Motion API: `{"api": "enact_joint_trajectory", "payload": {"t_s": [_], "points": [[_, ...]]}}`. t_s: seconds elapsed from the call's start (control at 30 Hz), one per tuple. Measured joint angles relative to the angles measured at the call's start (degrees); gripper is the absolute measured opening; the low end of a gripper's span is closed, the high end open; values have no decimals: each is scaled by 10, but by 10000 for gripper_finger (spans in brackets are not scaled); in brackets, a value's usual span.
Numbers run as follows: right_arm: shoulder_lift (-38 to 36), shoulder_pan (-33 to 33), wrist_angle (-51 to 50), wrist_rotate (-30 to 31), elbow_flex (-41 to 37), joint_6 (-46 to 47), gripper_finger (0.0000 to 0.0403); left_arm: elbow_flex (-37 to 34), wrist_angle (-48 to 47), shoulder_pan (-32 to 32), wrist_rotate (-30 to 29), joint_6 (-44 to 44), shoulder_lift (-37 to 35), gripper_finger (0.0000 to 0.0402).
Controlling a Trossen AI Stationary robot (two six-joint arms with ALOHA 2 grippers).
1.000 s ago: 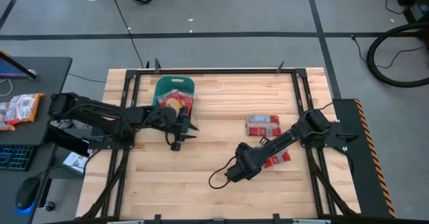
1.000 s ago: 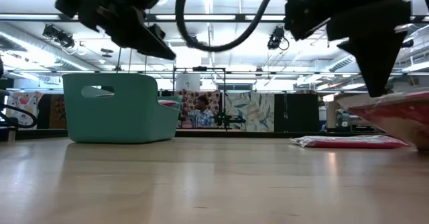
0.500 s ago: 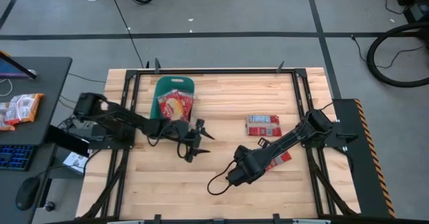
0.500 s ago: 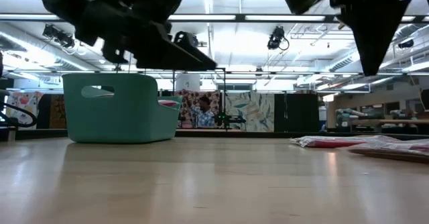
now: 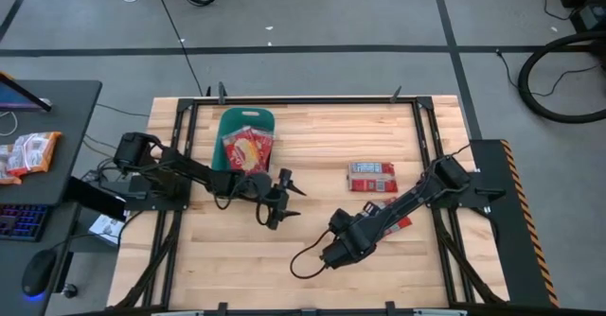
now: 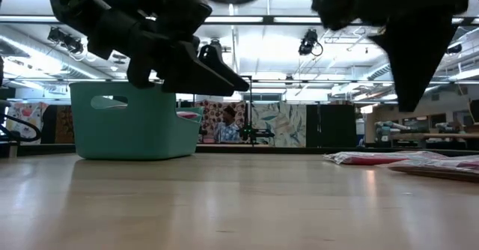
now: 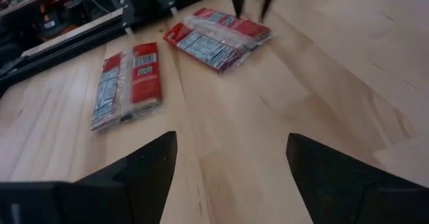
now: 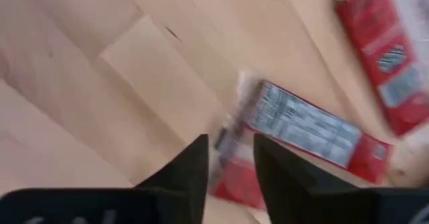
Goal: Sort popcorn bags into baskets
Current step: Put the red popcorn bag into the green bin
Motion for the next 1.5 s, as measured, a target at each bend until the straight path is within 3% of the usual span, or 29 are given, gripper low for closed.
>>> {"api": "enact_joint_trajectory", "payload": {"t_s": [0.27,0.87,1.0,1.23,1.37,1.5], "points": [[17,-13,74,-7,-60,17,178,3,-54,0,-15,-14,-16,286],[64,-19,48,-37,-65,28,178,2,-74,0,-19,-13,-30,286],[65,-17,47,-43,-66,17,145,2,-80,0,-19,-13,-30,286],[70,-16,25,-72,-72,-15,11,2,-87,0,-19,-14,-30,286],[68,-12,14,-72,-60,-23,7,2,-94,0,-17,-24,-30,286],[64,-3,-2,-51,-22,-53,5,2,-89,0,22,-25,-18,286]]}}
